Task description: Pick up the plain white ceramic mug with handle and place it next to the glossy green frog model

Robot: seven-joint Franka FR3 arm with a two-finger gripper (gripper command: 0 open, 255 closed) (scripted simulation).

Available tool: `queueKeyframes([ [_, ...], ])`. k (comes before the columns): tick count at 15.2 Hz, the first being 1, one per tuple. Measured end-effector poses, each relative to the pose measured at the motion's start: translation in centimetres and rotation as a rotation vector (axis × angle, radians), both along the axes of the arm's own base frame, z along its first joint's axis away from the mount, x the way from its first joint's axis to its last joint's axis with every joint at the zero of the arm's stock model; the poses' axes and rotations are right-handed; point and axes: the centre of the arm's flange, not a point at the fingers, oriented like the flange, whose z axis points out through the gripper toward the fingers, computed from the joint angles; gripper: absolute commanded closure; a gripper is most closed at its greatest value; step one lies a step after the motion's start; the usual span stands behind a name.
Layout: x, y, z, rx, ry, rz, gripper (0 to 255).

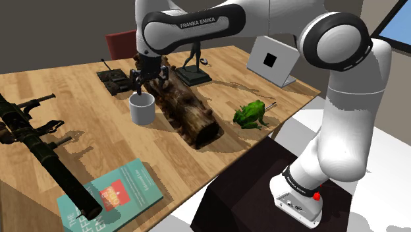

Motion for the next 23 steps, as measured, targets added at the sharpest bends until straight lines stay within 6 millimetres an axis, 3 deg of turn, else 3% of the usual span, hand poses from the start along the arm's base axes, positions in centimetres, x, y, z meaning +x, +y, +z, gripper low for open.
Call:
queueKeyframes([
  [2, 0.7, -0.2, -3.4, -0.009, 0.037, -0.004, 0],
  [6, 0.4, 0.3, -3.6, 0.002, 0.018, 0.001, 0],
  [7, 0.6, 0.4, -3.6, 0.001, 0.024, 0.001, 255],
  [11, 1.0, 0.1, -2.9, -0.005, 0.030, -0.003, 255],
  [19, 0.5, -0.3, -4.2, -0.012, 0.055, -0.006, 255],
  [23, 0.2, -0.4, -3.1, -0.018, 0.067, -0.008, 255],
])
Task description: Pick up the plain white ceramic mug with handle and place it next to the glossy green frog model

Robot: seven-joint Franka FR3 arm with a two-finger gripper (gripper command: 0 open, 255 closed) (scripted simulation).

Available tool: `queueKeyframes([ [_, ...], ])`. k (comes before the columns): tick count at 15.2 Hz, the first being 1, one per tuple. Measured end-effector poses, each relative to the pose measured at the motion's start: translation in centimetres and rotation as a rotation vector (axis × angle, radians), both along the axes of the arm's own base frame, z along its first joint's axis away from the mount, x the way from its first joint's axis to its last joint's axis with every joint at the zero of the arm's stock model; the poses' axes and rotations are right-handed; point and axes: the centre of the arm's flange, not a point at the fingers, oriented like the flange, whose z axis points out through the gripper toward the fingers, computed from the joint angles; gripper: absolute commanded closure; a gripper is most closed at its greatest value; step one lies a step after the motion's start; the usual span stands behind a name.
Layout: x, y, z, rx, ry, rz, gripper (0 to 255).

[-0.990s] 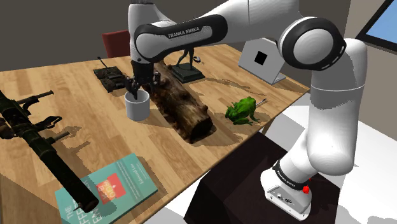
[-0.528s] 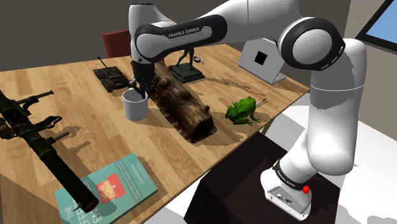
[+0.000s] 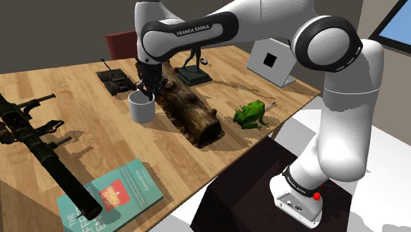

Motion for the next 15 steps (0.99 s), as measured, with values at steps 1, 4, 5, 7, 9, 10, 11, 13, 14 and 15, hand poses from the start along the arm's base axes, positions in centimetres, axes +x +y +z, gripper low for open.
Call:
queueKeyframes([
  [1, 0.0, 0.0, 0.5, 0.000, 0.001, 0.000, 255],
  [4, 0.1, -0.1, 2.2, 0.000, 0.000, 0.000, 255],
  [5, 0.1, 0.0, 2.6, 0.000, 0.001, 0.000, 255],
  [7, 0.0, -0.1, 3.7, 0.000, 0.001, 0.000, 255],
  [9, 0.0, 0.0, 4.6, 0.000, 0.001, 0.000, 255],
  [10, 0.0, -0.1, 5.2, 0.000, 0.001, 0.000, 255],
  [11, 0.1, -0.1, 5.8, 0.000, 0.001, 0.000, 255],
  [13, 0.1, -0.1, 6.8, 0.000, 0.001, 0.000, 255],
  [14, 0.1, -0.2, 7.3, 0.000, 0.001, 0.000, 255],
  [15, 0.0, -0.2, 7.9, -0.001, 0.001, 0.000, 255],
])
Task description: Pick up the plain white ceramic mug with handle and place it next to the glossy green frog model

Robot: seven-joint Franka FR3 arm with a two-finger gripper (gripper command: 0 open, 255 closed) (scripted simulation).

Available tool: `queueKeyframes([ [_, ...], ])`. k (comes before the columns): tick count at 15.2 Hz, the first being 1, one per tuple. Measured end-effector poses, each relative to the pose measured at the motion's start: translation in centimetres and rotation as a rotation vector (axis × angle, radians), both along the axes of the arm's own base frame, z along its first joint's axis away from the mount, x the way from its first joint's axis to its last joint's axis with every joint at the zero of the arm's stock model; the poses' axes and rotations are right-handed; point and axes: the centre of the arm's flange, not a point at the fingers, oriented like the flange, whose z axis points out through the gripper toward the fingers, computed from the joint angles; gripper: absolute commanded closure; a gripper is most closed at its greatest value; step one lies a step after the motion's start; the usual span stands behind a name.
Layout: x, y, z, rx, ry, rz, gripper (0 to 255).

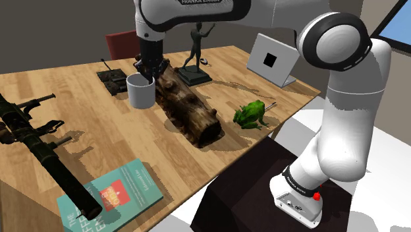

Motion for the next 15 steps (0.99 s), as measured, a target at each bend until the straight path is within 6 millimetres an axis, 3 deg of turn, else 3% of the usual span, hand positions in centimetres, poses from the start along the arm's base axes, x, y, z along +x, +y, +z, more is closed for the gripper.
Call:
queueKeyframes([
  [12, -0.1, 0.1, 6.3, 0.000, 0.000, 0.000, 255],
  [15, -1.5, -2.3, 6.9, 0.000, 0.000, 0.000, 255],
])
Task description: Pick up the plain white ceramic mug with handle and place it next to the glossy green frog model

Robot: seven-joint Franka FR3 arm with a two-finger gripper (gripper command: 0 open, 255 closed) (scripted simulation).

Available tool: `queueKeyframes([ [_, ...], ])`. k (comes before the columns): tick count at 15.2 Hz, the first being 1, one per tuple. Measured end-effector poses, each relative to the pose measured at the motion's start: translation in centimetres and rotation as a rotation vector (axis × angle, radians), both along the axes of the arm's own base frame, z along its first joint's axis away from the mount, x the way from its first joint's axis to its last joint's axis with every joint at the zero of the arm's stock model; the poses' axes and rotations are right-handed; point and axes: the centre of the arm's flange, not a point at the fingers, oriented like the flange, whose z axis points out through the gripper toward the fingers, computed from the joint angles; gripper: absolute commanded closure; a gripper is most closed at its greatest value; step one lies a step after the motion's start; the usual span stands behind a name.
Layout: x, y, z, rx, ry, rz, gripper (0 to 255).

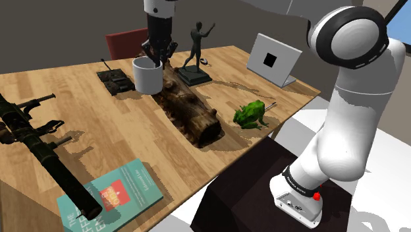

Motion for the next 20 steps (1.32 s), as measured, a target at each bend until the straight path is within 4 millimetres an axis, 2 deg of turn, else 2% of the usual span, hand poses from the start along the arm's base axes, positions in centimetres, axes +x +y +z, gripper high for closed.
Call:
queueKeyframes([
  [20, -15.4, -21.6, 0.1, 0.000, 0.000, -0.002, 255],
])
